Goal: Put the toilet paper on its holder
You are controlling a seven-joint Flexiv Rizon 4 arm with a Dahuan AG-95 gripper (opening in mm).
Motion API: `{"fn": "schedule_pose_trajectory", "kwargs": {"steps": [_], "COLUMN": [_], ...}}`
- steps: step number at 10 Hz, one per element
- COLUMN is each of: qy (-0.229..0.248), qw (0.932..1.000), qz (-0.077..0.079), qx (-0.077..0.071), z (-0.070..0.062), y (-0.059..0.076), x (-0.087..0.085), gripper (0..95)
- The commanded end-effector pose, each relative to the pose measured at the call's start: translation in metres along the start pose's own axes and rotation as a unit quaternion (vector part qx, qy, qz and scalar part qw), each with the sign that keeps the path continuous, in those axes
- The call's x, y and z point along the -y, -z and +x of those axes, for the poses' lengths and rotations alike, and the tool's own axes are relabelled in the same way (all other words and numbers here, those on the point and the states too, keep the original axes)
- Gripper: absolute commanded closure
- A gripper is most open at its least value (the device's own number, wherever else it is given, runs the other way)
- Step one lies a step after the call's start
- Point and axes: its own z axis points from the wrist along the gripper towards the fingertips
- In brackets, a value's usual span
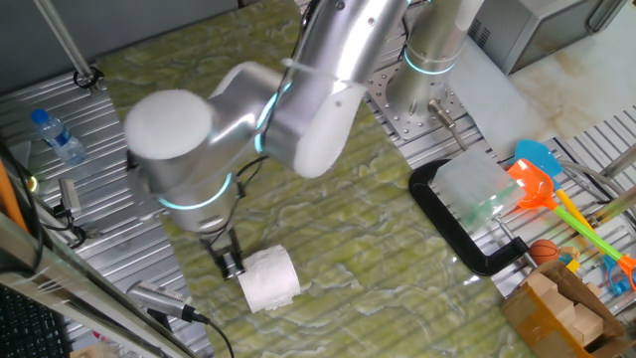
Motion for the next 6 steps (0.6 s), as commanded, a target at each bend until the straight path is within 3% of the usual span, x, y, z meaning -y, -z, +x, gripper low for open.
{"fn": "schedule_pose_trajectory", "kwargs": {"steps": [1, 6], "qy": [-0.001, -0.009], "qw": [1.0, 0.9999], "qz": [-0.006, 0.0], "qx": [0.003, 0.009], "z": [0.0176, 0.0176], "y": [0.0012, 0.0012], "x": [0.0009, 0.0009], "gripper": [95.0, 95.0]}}
